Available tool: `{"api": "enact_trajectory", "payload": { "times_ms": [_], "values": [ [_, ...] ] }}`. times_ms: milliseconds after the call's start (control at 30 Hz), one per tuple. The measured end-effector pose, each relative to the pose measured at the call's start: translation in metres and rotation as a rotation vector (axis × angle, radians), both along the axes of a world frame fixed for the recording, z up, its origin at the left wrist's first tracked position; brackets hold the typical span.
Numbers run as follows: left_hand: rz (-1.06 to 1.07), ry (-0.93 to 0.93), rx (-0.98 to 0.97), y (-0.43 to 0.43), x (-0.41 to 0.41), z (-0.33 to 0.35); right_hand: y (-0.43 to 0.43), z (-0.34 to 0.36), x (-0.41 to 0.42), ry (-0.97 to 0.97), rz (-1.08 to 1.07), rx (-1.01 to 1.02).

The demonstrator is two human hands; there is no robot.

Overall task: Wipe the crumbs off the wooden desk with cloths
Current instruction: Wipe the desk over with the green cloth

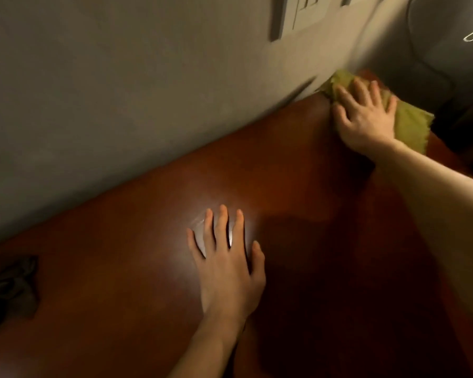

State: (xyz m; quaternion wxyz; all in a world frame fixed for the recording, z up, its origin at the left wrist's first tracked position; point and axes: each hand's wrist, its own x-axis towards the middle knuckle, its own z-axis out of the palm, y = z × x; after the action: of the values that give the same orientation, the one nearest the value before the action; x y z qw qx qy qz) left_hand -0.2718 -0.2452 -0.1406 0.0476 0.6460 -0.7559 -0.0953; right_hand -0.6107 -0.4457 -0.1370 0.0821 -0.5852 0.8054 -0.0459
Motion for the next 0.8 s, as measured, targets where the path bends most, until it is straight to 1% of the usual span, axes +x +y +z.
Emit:
{"api": "enact_trajectory", "payload": {
  "times_ms": [67,133,200,267,300,333,367,400,433,500,600,667,733,800],
  "values": [
    [-0.002,0.005,0.002,0.0,0.0,0.001,0.0,0.001,0.011,0.006,-0.064,0.025],
    [-0.004,0.016,0.004,-0.001,0.001,0.003,0.003,0.006,0.047,-0.034,-0.048,0.023],
    [-0.016,0.053,0.003,0.0,0.001,0.004,0.012,0.009,0.101,-0.049,0.139,0.008],
    [-0.011,0.09,-0.027,0.001,0.002,0.006,0.035,0.008,0.176,-0.054,0.445,-0.028],
    [0.002,0.128,-0.039,0.002,0.002,0.006,0.051,0.004,0.211,-0.038,0.625,-0.037],
    [0.022,0.174,-0.054,0.002,0.002,0.005,0.065,-0.002,0.236,-0.019,0.761,-0.052],
    [0.043,0.216,-0.059,0.002,0.002,0.005,0.071,-0.005,0.247,-0.013,0.835,-0.055],
    [0.043,0.231,-0.062,0.001,0.002,0.004,0.072,-0.007,0.244,-0.02,0.863,-0.049],
    [0.027,0.217,-0.057,0.001,0.002,0.004,0.068,-0.008,0.231,-0.024,0.823,-0.069],
    [-0.021,0.158,-0.073,0.001,0.001,0.003,0.061,-0.008,0.187,-0.029,0.604,-0.081],
    [-0.006,0.222,-0.096,0.0,0.002,0.0,0.076,-0.004,0.103,-0.011,0.207,-0.013],
    [-0.028,0.259,-0.124,0.003,0.0,-0.002,0.101,0.002,0.065,-0.015,-0.028,0.028],
    [-0.013,0.379,-0.115,0.001,0.006,-0.002,0.128,0.004,0.066,0.001,-0.17,0.068],
    [0.016,0.485,-0.129,0.003,0.021,0.001,0.156,0.007,0.103,-0.007,-0.165,0.098]
  ]
}}
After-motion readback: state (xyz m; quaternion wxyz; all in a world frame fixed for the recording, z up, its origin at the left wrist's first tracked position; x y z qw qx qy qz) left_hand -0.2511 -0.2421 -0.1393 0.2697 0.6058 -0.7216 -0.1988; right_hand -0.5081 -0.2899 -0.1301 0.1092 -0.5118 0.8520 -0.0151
